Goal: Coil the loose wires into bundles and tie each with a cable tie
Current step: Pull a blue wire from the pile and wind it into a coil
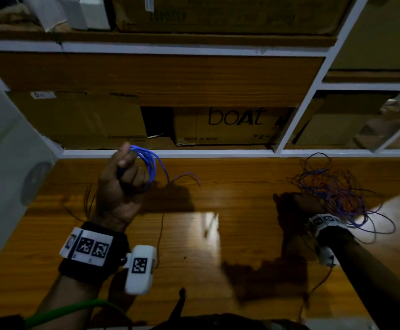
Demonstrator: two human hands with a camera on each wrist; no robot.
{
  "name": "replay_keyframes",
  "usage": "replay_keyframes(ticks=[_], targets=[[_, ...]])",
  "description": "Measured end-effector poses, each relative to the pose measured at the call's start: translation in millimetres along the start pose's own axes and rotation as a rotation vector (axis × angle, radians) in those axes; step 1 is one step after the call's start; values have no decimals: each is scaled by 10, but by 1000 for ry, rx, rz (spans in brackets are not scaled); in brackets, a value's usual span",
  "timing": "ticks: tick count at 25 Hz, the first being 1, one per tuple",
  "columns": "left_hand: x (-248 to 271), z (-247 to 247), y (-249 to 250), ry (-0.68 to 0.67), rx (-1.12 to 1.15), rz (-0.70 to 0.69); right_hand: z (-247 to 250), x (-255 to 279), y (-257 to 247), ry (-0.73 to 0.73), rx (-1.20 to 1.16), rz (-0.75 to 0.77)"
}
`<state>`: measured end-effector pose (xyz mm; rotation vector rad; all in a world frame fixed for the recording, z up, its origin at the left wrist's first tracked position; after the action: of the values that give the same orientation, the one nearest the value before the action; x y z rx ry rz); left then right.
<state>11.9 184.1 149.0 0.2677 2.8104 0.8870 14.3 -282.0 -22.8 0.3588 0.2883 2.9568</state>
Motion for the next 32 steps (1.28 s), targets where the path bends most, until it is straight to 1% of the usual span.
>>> replay_keyframes(ticks=[2, 4, 6, 8, 9, 10, 11, 13, 14, 15, 16, 19, 21, 25, 29, 32], targets=[[9, -24, -187, 11, 39, 57, 129, 79, -213, -30, -80, 121], [8, -40, -309, 24, 43, 93, 321, 139, -425, 82, -139, 216], [19, -72, -418, 34, 6, 119, 515, 241, -659, 301, -275, 254], [46, -74, -551, 85, -32, 147, 698, 442, -943, 511, -578, 265], [60, -72, -621, 110, -32, 160, 829, 565, -1081, 579, -755, 270], [74, -80, -692, 126, -20, 172, 975, 715, -1240, 582, -920, 292], [82, -88, -761, 138, -3, 186, 1091, 857, -1403, 526, -1059, 338], [84, -94, -885, 153, 18, 220, 1195, 1067, -1729, 277, -1244, 473], [84, -87, -933, 156, 22, 236, 1164, 1118, -1861, 175, -1258, 530], [77, -79, -970, 158, 24, 251, 1103, 1134, -1953, 136, -1238, 560], [72, -69, -996, 161, 24, 262, 1033, 1134, -2011, 146, -1217, 565], [70, -14, -1063, 184, -5, 290, 892, 1087, -2012, 265, -1217, 495], [88, 23, -1114, 189, -20, 334, 929, 1062, -1948, 338, -1204, 468], [155, 28, -1206, 142, -90, 444, 1030, 980, -1841, 473, -1026, 444], [168, -39, -1206, 97, -90, 495, 1066, 918, -1827, 530, -940, 410], [138, -126, -1133, 93, -119, 446, 1016, 885, -1867, 527, -862, 412]])
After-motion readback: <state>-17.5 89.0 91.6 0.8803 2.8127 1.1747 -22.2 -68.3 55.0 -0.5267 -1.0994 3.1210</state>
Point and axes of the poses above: each hand's wrist, its own x-axis away from the middle knuckle, its own z-axis out of the back of the hand, y = z × x, the point moved 2 cm from there along -x, towards the middle knuckle, and after that the axes turned 11 degrees about x, right-handed, at the moved point
